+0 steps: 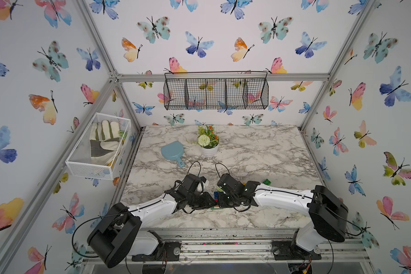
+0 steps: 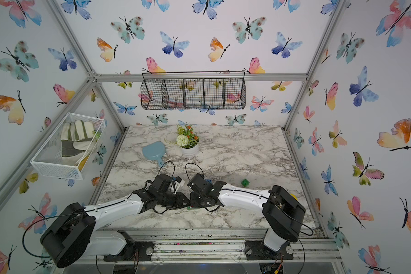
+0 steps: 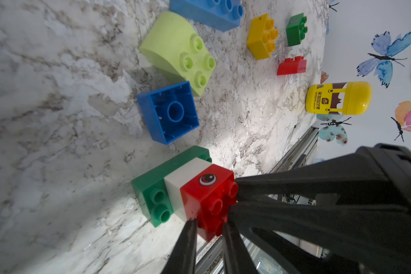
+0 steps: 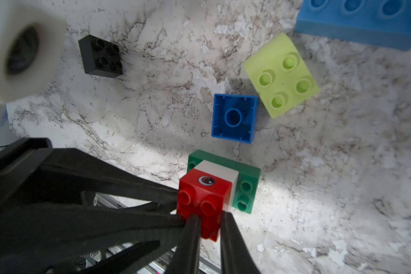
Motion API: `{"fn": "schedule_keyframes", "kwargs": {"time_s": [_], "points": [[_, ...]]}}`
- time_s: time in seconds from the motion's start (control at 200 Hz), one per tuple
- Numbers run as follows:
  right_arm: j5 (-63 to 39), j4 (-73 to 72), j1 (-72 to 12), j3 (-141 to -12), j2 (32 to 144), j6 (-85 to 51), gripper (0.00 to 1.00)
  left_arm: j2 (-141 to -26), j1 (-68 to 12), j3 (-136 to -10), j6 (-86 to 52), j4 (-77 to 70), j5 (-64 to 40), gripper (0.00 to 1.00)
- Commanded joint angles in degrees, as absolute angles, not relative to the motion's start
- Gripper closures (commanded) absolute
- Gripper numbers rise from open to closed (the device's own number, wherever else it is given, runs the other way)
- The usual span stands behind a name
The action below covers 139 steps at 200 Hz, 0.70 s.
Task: Assemble the number 1 with lego
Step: Assemble the lego brick with the lego brick.
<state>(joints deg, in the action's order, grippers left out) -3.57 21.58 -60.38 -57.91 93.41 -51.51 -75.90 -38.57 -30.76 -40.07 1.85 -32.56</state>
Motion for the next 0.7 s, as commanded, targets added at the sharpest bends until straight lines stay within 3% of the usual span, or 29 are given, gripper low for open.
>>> {"fn": "schedule_keyframes", "kwargs": {"time_s": [0.0, 0.14, 0.486, 0.691], "points": [[-2.8, 28.5, -60.0, -56.3, 97.9, -50.2, 0.84, -78.0, -38.8, -30.0, -39.1, 6.3, -30.4, 0.77], [-4.5, 26.3, -60.0, -56.5, 96.7, -48.9, 0.82, -77.5, -38.9, -30.9, -39.4, 7.0, -29.5, 0.75], [-6.0, 21.6, -59.2, -60.8, 88.4, -43.6, 0.56, -70.3, -38.8, -34.7, -38.9, 7.5, -29.0, 0.56], [-5.9, 22.0, -57.3, -60.2, 85.2, -42.0, 0.52, -66.0, -37.4, -36.2, -38.4, 11.1, -25.2, 0.47]]}}
